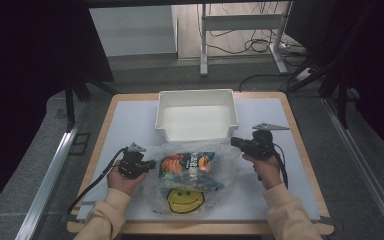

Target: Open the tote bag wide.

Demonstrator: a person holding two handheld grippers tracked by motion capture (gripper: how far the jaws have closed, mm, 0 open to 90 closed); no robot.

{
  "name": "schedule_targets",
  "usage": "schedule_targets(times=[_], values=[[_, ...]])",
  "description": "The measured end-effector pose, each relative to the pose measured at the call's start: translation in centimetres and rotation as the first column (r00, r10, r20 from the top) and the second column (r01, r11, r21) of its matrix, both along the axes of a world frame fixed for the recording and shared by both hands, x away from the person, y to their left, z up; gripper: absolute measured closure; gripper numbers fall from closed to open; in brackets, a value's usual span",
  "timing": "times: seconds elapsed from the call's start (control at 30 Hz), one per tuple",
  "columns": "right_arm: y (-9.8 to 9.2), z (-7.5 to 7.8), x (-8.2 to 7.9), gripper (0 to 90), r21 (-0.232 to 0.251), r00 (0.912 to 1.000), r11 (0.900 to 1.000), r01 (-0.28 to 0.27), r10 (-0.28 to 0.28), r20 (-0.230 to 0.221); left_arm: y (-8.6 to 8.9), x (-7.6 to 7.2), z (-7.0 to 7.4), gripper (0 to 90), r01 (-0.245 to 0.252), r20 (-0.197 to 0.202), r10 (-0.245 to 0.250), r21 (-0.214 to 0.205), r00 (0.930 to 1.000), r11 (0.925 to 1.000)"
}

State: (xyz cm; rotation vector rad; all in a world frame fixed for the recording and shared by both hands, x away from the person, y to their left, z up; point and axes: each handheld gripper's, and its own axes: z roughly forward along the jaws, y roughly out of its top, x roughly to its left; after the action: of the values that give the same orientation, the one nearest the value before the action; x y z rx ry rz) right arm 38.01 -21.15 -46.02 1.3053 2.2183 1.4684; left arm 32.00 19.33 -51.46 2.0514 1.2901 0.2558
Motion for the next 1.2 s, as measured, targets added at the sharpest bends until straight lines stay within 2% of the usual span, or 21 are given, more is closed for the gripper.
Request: schedule_targets(times=[0.1, 0.27, 0.43, 0.57, 0.63, 0.67, 0.73, 0.77, 0.83, 0.9, 1.03, 1.2], values=[[-0.5, 1.3, -0.5, 86.5, 0.019, 0.9996, 0.9998, 0.001, -0.001, 0.029, -0.1, 0.0, -0.1, 89.3, 0.001, 0.000, -0.001, 0.001, 1.0000, 1.0000], [-0.1, 4.2, -2.3, 88.2, 0.001, 0.9926, 0.9993, -0.036, 0.036, 0.116, -0.1, 0.0, 0.0, 89.3, -0.001, 0.005, 0.001, -0.001, 1.0000, 1.0000], [3.0, 5.7, -5.1, 88.3, -0.068, 0.9774, 0.9885, -0.135, 0.144, 0.155, 0.0, -0.2, 0.1, 89.3, 0.009, 0.002, -0.009, -0.002, 1.0000, 1.0000], [6.6, 6.3, -7.3, 88.4, -0.139, 0.9563, 0.9674, -0.212, 0.234, 0.175, 0.1, -0.3, 0.2, 89.3, 0.009, 0.006, -0.009, -0.001, 0.9999, 1.0000], [8.3, 6.0, -7.9, 88.4, -0.186, 0.9484, 0.9527, -0.240, 0.271, 0.164, 0.1, -0.3, 0.3, 89.3, 0.010, 0.008, -0.010, -0.003, 0.9999, 0.9999], [8.9, 5.6, -8.0, 88.4, -0.225, 0.9460, 0.9437, -0.242, 0.281, 0.161, 0.1, -0.4, 0.3, 89.3, 0.012, 0.009, -0.012, -0.004, 0.9999, 0.9999], [9.6, 4.6, -7.7, 88.3, -0.298, 0.9521, 0.9257, -0.233, 0.279, 0.124, 0.1, -0.5, 0.3, 89.3, 0.015, 0.009, -0.015, -0.004, 0.9998, 0.9999], [9.5, 4.0, -7.3, 88.4, -0.317, 0.9565, 0.9203, -0.229, 0.273, 0.102, 0.1, -0.6, 0.4, 89.3, 0.016, 0.011, -0.016, -0.003, 0.9998, 0.9999], [8.7, 2.9, -6.7, 88.4, -0.340, 0.9668, 0.9151, -0.217, 0.250, 0.055, 0.1, -0.7, 0.4, 89.3, 0.016, 0.011, -0.016, -0.010, 0.9998, 0.9998], [7.7, 1.9, -6.5, 88.5, -0.349, 0.9720, 0.9124, -0.214, 0.234, 0.016, 0.1, -0.8, 0.4, 89.3, 0.026, 0.009, -0.026, -0.003, 0.9996, 0.9996], [6.1, 0.5, -7.4, 88.5, -0.348, 0.9674, 0.9043, -0.248, 0.251, -0.037, -0.1, -0.9, 0.3, 89.1, 0.025, 0.007, -0.025, -0.007, 0.9997, 0.9997], [5.0, -0.4, -9.0, 88.5, -0.341, 0.9619, 0.9000, -0.272, 0.265, -0.066, -0.2, -1.4, 0.4, 89.0, 0.034, 0.003, -0.034, 0.003, 0.9994, 0.9994]])
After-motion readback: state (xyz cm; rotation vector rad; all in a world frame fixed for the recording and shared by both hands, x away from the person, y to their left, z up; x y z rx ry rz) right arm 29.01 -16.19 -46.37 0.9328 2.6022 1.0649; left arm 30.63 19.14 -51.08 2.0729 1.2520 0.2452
